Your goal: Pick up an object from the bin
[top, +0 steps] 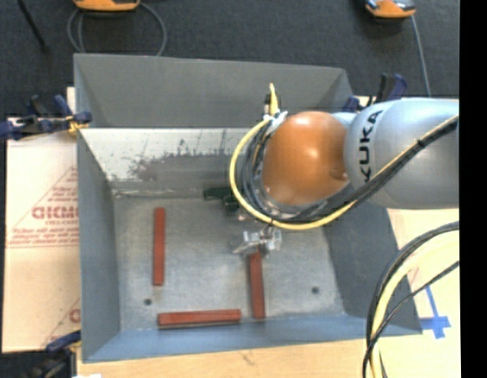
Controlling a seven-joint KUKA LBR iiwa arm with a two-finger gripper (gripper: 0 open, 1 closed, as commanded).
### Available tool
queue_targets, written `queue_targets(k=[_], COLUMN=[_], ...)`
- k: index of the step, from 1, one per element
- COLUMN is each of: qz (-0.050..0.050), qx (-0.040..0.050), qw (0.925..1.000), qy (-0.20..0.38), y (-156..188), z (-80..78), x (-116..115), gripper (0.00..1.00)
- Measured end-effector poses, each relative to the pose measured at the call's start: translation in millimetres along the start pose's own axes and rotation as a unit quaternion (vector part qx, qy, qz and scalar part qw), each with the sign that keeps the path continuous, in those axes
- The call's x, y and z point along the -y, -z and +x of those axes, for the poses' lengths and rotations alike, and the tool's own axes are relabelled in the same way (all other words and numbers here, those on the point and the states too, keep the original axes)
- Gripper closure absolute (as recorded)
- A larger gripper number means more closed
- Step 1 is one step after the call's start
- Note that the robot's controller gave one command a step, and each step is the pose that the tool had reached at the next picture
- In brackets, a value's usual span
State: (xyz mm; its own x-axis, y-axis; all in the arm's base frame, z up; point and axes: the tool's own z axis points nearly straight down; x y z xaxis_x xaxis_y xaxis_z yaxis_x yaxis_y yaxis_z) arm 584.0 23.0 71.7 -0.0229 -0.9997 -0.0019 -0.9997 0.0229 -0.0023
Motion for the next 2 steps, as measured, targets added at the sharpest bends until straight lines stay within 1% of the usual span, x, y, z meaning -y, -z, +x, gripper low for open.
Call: queue_targets(k=[1, 2], qz=[-0.001, 0.002], qx=[-0.0009, -0.0021], qw=[0.9442, 0.9058], qy=[0.329, 0.424], y=[5.3, 172.3], z=[67.2, 95.1], x=[27.1, 21.8], gripper=[1.0, 1.0])
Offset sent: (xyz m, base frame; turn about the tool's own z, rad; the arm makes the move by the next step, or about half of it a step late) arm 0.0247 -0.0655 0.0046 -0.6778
